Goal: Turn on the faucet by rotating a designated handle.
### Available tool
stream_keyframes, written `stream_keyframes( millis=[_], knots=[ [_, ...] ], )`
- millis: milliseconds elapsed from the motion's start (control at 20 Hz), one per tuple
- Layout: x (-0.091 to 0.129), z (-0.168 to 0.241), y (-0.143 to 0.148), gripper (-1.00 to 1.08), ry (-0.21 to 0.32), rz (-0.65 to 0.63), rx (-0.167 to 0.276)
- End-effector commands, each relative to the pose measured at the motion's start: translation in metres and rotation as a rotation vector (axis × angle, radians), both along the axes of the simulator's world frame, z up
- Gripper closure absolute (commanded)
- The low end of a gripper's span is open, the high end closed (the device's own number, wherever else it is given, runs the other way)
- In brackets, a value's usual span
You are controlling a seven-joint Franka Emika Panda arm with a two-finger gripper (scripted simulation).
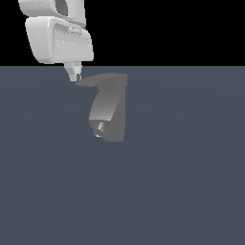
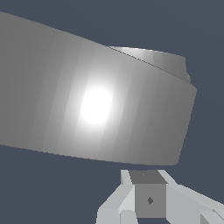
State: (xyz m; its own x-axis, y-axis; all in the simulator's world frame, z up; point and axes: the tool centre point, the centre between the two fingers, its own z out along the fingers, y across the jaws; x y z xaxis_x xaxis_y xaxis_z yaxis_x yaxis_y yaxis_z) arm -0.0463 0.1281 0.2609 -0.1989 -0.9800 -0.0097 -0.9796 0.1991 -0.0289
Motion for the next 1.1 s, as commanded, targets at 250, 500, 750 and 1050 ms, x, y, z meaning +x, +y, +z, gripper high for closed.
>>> stream_keyframes(
  millis=[250, 500, 750, 1050],
  knots=[
    [-0.010, -0.001, -0.012, 1.08, 0.003, -0.003, -0.001],
    [-0.017, -0.004, -0.033, 1.08, 0.009, -0.005, -0.002],
    [-0.024, -0.006, -0.056, 1.08, 0.015, -0.007, -0.002],
    [-0.034, -0.009, -0.085, 1.08, 0.022, -0.008, -0.003]
  ],
)
